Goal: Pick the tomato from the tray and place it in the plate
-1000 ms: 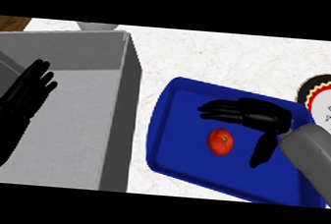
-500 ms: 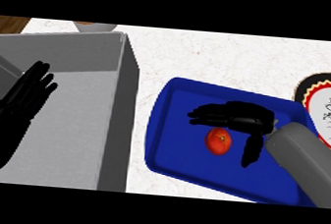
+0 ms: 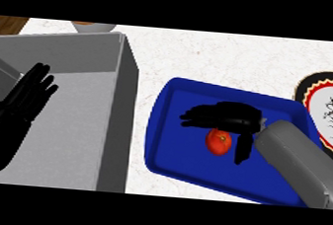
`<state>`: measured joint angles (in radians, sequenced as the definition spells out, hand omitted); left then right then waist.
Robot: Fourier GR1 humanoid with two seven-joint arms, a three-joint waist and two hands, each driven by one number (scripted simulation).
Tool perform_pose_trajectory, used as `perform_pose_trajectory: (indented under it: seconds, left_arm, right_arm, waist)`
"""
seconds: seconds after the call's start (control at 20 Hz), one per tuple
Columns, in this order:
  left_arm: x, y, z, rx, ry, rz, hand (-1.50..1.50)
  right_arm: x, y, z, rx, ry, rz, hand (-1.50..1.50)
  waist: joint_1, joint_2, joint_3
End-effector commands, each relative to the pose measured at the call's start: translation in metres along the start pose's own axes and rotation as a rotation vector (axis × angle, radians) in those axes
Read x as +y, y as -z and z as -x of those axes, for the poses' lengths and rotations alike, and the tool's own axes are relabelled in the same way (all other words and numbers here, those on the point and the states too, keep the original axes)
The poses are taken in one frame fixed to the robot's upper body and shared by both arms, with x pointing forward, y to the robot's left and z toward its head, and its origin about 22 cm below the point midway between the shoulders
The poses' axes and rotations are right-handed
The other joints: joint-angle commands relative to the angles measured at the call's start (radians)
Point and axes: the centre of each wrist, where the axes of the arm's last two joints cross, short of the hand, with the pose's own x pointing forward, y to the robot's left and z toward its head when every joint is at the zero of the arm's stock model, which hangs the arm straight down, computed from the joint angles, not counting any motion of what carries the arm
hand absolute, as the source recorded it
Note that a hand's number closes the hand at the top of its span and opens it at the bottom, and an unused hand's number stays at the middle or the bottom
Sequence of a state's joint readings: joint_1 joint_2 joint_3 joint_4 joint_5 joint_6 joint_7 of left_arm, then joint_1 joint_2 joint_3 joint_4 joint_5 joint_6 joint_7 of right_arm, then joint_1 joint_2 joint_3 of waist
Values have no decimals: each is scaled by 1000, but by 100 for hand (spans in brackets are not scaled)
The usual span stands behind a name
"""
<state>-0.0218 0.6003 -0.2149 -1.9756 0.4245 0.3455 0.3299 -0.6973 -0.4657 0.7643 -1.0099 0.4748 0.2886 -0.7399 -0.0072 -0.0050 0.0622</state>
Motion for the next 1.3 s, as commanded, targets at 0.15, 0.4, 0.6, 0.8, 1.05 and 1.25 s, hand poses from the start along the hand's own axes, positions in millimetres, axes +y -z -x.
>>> perform_pose_trajectory:
  seconds: [0.15, 0.4, 0.6, 0.8, 1.05, 1.25]
  left_arm:
    - [14, 15, 47, 114, 66, -91, 0]
    - [13, 10, 55, 115, 70, -83, 0]
    - [17, 14, 50, 127, 69, -93, 0]
    - [21, -1, 52, 145, 57, -161, 0]
    - [35, -14, 48, 175, 61, -235, 0]
    - [39, -21, 48, 185, 56, -252, 0]
  right_arm:
    - [0, 8, -2, -82, -51, -105, 150]
    - [29, 21, -3, -104, -52, -103, 150]
    - [24, 22, 0, -128, -24, -56, 150]
    - [54, -36, 7, 125, 49, -39, 150]
    - [64, -85, 0, 268, -16, 121, 150]
    - [48, -111, -14, 267, -103, 366, 150]
  waist:
    - [-8, 26, -64]
    - [-10, 27, -64]
    - [-13, 30, -63]
    - [-101, 1, -66]
    - [-153, -17, -67]
    - [-182, -20, -66]
